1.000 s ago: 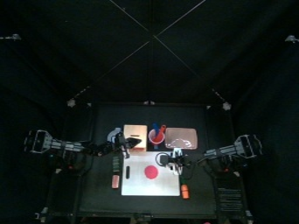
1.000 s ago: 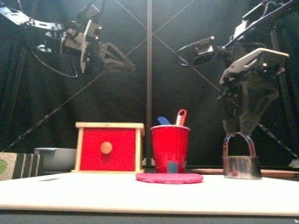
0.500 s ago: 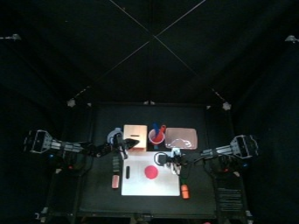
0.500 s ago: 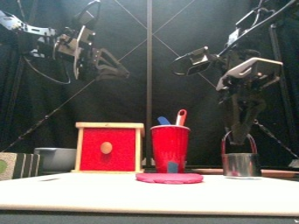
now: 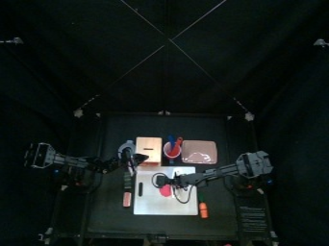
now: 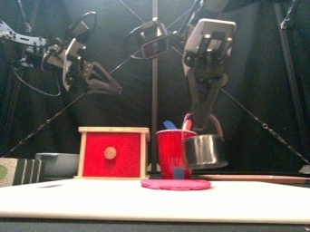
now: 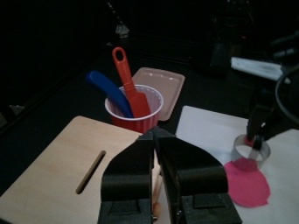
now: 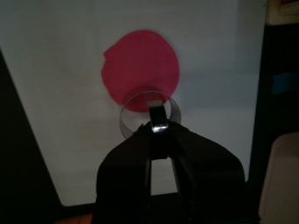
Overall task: Get the cutter from the drawer then cut the dough then place the extra dough in the bowl
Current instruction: Cut the dough
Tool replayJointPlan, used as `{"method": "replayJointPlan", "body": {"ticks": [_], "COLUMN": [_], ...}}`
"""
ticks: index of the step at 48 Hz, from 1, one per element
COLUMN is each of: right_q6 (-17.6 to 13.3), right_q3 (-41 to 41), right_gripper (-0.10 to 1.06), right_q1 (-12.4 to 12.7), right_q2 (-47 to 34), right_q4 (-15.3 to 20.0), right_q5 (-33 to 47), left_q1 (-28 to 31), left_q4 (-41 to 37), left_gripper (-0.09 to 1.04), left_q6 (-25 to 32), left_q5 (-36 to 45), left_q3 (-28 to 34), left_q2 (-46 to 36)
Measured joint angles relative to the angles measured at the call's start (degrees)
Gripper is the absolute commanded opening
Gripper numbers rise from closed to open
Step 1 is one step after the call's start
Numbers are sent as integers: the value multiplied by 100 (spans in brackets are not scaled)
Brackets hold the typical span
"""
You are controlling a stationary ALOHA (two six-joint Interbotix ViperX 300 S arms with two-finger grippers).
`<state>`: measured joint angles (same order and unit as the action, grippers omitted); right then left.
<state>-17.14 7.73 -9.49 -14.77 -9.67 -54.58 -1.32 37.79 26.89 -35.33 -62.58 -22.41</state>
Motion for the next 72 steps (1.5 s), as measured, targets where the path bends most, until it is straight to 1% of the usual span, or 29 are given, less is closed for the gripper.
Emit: {"method": "replayJointPlan", "body": {"ticks": [6,11,31,59,61,65,72], "right_q6": [0,18,9,0,0,0,-9], "right_q3": [-308,-369,-360,-185,-185,-176,-158], "right_gripper": [50,50,50,51,52,60,80], "right_q1": [-9,0,-26,-70,-70,-88,-105], "right_q2": [-158,-220,-246,-237,-237,-237,-237], "right_q4": [-123,-141,-132,-105,-105,-105,-79], "right_q5": [-9,-9,-229,88,114,158,202], "left_q1": [0,9,18,26,26,26,26], "left_q4": [0,9,123,158,158,158,158], "left_gripper": [44,44,44,44,44,44,44], "left_q6": [0,0,0,0,-9,-9,-9], "left_q5": [-9,-9,-9,-9,0,-9,-9], "left_q3": [-114,-202,-281,-281,-281,-281,-272], "left_q2": [-167,-281,-369,-360,-360,-369,-369]}}
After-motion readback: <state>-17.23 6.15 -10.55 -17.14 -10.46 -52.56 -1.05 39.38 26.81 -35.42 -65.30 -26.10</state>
